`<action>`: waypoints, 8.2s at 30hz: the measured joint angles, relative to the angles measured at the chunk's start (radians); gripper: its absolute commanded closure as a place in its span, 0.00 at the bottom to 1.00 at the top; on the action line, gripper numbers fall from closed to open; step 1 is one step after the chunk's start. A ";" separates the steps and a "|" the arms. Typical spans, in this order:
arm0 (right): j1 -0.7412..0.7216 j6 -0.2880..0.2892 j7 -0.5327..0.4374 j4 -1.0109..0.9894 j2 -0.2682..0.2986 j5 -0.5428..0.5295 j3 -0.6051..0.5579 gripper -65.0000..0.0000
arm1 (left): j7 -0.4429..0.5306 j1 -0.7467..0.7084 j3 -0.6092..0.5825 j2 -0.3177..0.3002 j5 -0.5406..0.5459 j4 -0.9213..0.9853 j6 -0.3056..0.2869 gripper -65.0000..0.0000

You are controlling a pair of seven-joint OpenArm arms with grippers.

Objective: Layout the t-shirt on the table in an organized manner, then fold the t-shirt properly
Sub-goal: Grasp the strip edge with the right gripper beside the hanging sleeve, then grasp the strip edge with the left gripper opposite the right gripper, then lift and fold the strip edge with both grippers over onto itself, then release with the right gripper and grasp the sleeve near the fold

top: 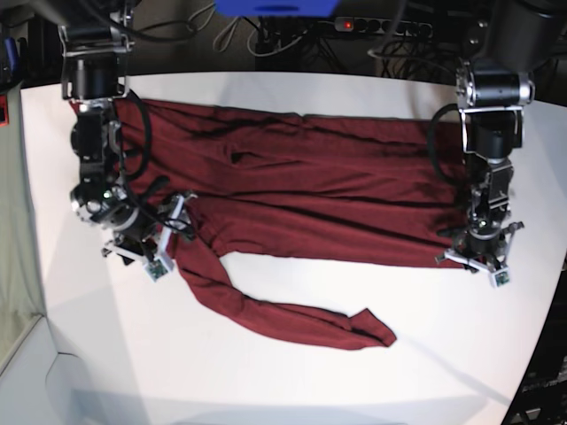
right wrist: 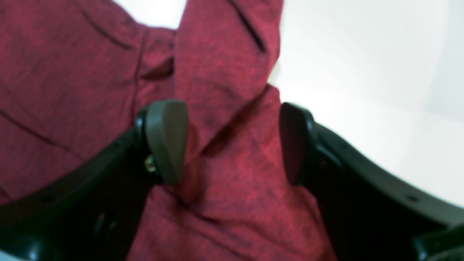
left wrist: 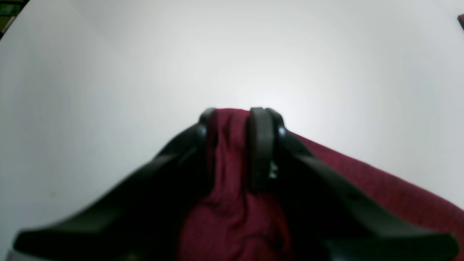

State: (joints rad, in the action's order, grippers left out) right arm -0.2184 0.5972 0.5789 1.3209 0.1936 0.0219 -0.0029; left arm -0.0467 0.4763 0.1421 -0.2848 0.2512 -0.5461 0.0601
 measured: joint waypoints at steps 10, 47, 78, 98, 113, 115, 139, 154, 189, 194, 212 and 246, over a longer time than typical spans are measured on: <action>0.003 -0.003 0.001 -0.008 -0.016 0.000 0.002 0.56 | 0.006 -0.005 0.000 0.000 0.000 0.000 0.000 0.78; -0.140 -0.003 0.053 -0.071 -0.021 0.001 0.005 1.00 | -0.002 -0.002 0.001 0.000 0.000 -0.006 0.000 0.78; -0.143 -0.003 0.047 -0.061 0.011 0.003 0.008 1.00 | -0.003 -0.002 0.003 0.000 0.000 -0.161 0.000 0.77; -0.142 -0.002 0.050 -0.061 0.011 0.003 0.004 1.00 | -0.001 0.006 0.000 0.000 -0.008 -0.037 0.000 0.31; -0.127 -0.002 0.053 -0.023 0.011 -0.001 0.002 1.00 | 0.071 0.053 -0.142 0.030 -0.008 0.099 0.008 0.67; -0.127 -0.002 0.053 -0.023 0.011 -0.001 0.002 1.00 | 0.071 0.053 -0.159 0.031 -0.008 0.099 0.007 0.77; 0.014 -0.002 0.053 0.225 0.011 -0.001 0.006 1.00 | -0.002 -0.092 0.001 0.034 0.003 -0.280 0.000 1.00; 0.181 0.000 0.058 0.453 0.019 -0.001 0.021 1.00 | -0.014 -0.259 0.004 -0.020 0.204 -0.496 0.015 1.00; 0.610 0.096 -0.011 0.644 0.019 0.000 0.086 1.00 | -0.008 -0.592 0.092 -0.064 0.368 -0.726 0.007 1.00; 0.611 0.097 -0.014 0.644 0.019 0.000 0.086 1.00 | -0.009 -0.621 0.092 -0.064 0.367 -0.724 0.007 1.00; 0.610 0.098 -0.002 0.599 0.043 -0.001 0.079 0.92 | -0.065 -0.620 0.098 -0.045 0.360 -0.665 -0.001 0.99; -0.029 0.104 0.274 0.254 -0.119 -0.003 -0.039 0.30 | -0.056 -0.635 0.100 -0.045 0.360 -0.665 -0.004 0.43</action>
State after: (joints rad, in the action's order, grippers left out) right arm -0.2470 0.7010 0.8524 1.5753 0.0746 0.0185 -0.0422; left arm -0.1032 -0.1589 0.2417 -0.3294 0.6109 -1.2106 0.0563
